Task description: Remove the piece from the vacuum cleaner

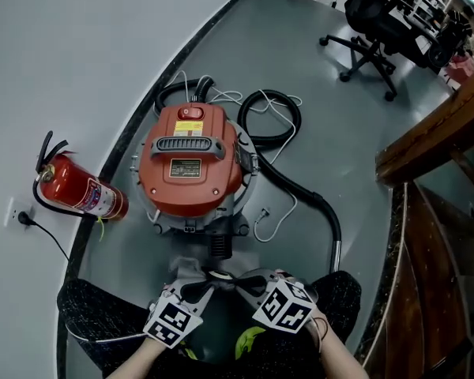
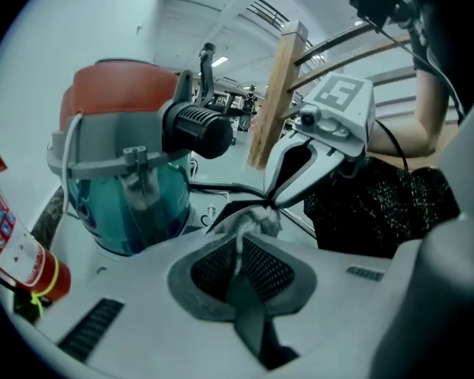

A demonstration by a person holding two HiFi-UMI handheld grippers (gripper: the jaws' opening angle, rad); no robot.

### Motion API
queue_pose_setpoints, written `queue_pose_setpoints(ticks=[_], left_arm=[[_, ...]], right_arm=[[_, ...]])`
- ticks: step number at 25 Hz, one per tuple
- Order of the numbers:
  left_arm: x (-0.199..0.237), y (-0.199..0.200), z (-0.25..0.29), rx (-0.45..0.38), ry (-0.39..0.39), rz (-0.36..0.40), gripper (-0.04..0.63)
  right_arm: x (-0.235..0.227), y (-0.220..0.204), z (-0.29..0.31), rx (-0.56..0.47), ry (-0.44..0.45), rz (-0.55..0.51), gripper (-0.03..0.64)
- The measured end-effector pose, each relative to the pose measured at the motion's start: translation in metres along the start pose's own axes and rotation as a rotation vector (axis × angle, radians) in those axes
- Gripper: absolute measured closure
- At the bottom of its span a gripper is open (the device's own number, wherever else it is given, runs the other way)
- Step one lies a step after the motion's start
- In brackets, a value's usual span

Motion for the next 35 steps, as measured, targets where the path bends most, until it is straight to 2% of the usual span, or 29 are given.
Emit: queue_pose_setpoints(ticks=[3, 7, 12, 15, 20, 23, 25, 27, 29, 32, 35], left_arm=[[0.017, 0.001, 0.016, 0.013, -0.036, -0.021, 0.566], [0.036, 0.004, 0.035, 0.009, -0.005, 0.002, 0.566], [0.044, -0.002, 0.047, -0.003, 0.003, 0.016, 0.566], [0.048, -0.004, 0.048, -0.003, 0.015, 0.021, 0.566], [0.054, -0.015, 0.043, 0.109, 0.035, 0.044, 0.554], [0.06, -0.031, 0.039, 0.183, 0.057, -0.008, 0.529], [0.065, -0.036, 0.037, 0.19, 0.076, -0.047, 0.515], [0.067, -0.029, 0.028, 0.155, 0.108, -0.058, 0.488], [0.067, -0.015, 0.006, 0.092, 0.159, -0.04, 0.401], [0.066, 0.009, -0.027, -0.038, 0.216, 0.014, 0.399], [0.066, 0.028, -0.044, -0.168, 0.224, 0.006, 0.399]], right_arm=[[-0.021, -0.008, 0.012, -0.021, 0.018, 0.14, 0.594], [-0.05, -0.008, 0.025, -0.061, -0.025, 0.211, 0.594], [-0.064, -0.016, 0.032, -0.106, -0.021, 0.358, 0.592], [-0.069, -0.017, 0.036, -0.112, -0.038, 0.386, 0.593], [-0.085, -0.031, 0.03, -0.091, -0.147, 0.428, 0.595], [-0.099, -0.044, 0.024, -0.075, -0.234, 0.479, 0.595], [-0.107, -0.052, 0.024, -0.059, -0.276, 0.503, 0.594], [-0.11, -0.058, 0.022, -0.054, -0.296, 0.523, 0.58], [-0.108, -0.06, 0.018, -0.065, -0.294, 0.533, 0.548], [-0.106, -0.05, 0.008, -0.123, -0.317, 0.504, 0.548], [-0.099, -0.033, -0.001, -0.195, -0.342, 0.471, 0.548]])
Point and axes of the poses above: the fingertips, and each gripper's own axes: z forward along the fingers, x to its left, y out of its top, the point moved 7 cm from there along -z, backward along the fingers
